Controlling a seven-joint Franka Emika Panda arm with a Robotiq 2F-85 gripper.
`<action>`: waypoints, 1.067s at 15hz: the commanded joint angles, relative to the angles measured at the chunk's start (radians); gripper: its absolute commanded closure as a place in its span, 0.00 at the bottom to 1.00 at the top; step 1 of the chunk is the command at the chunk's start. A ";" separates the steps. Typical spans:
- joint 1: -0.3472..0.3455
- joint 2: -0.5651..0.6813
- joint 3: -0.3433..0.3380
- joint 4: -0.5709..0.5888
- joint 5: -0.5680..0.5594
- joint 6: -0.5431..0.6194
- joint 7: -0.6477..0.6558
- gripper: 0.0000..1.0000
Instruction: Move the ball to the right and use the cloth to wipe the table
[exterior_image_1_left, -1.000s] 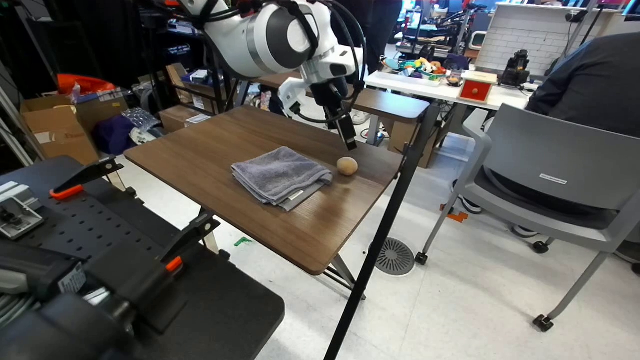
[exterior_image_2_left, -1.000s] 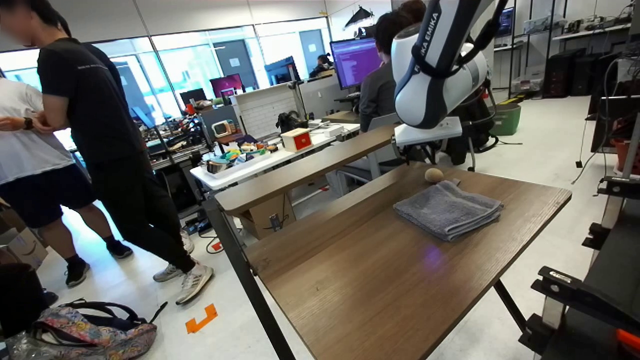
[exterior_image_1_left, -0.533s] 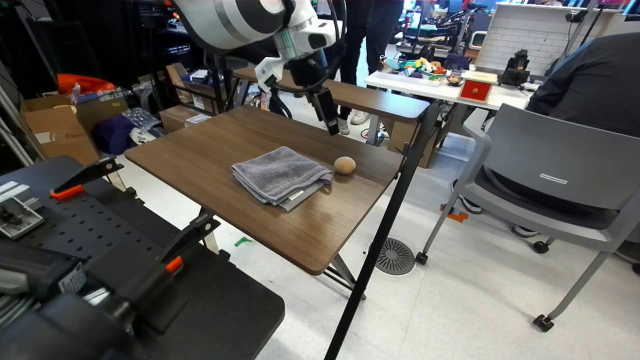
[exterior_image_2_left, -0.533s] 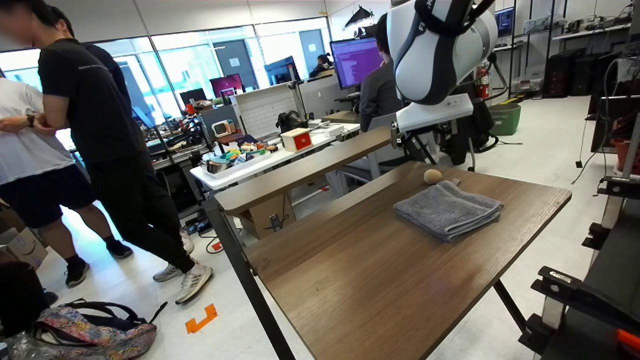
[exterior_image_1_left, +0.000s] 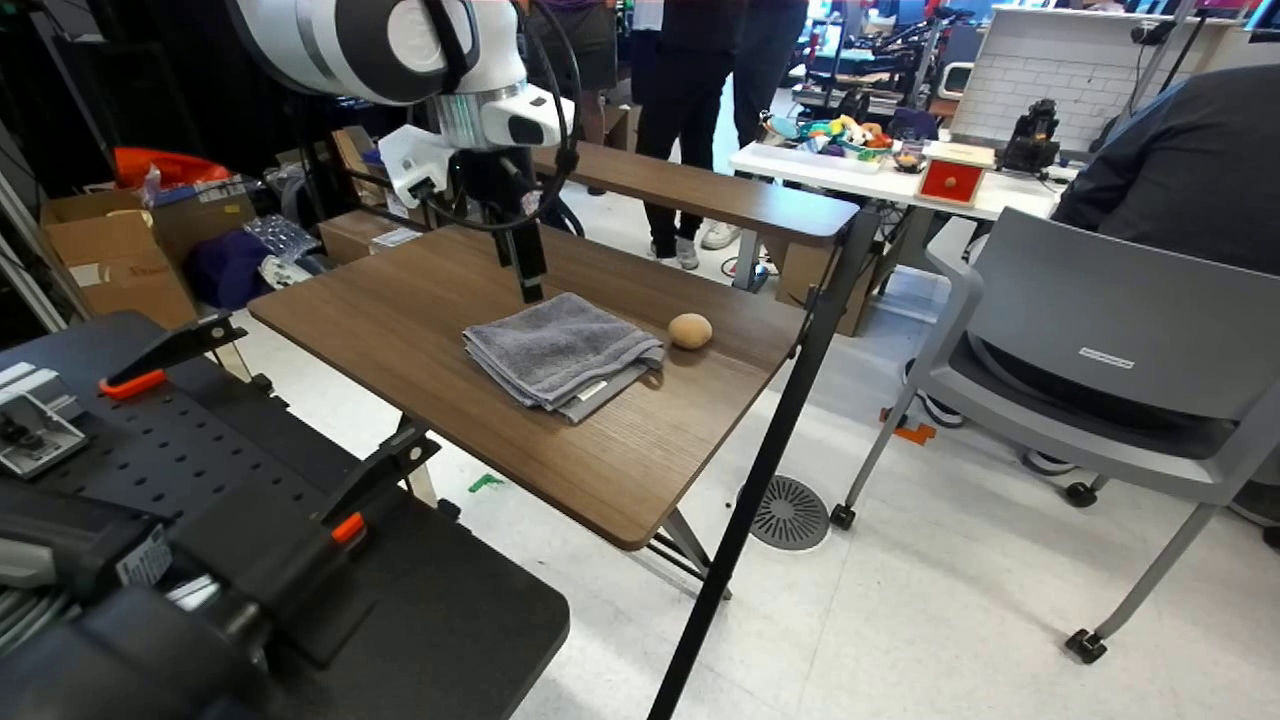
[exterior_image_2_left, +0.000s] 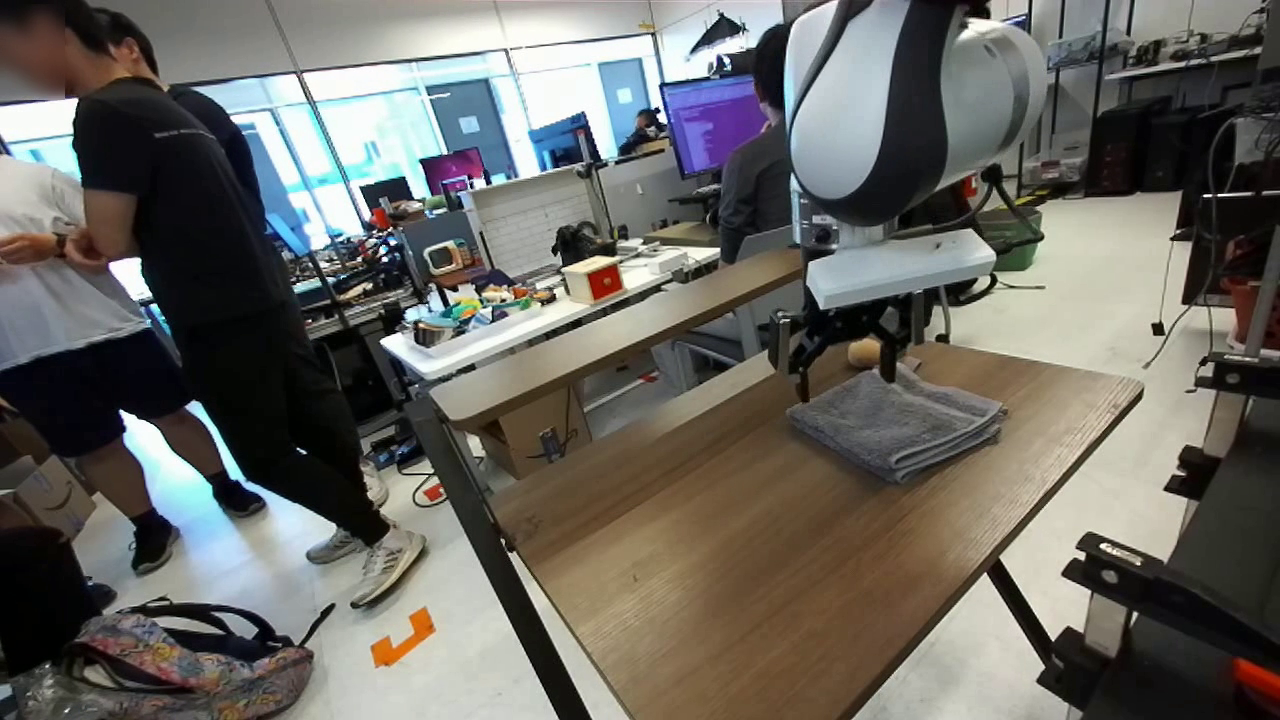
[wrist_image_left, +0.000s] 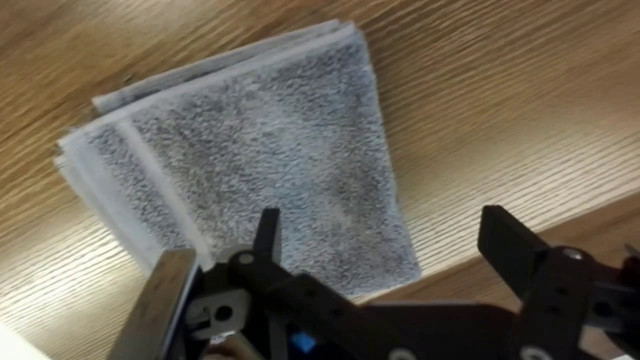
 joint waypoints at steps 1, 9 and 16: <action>-0.152 0.001 0.176 -0.050 0.129 0.175 -0.139 0.00; -0.073 -0.002 0.064 -0.078 0.146 0.210 -0.083 0.00; 0.132 -0.002 -0.222 -0.044 -0.013 -0.024 0.080 0.00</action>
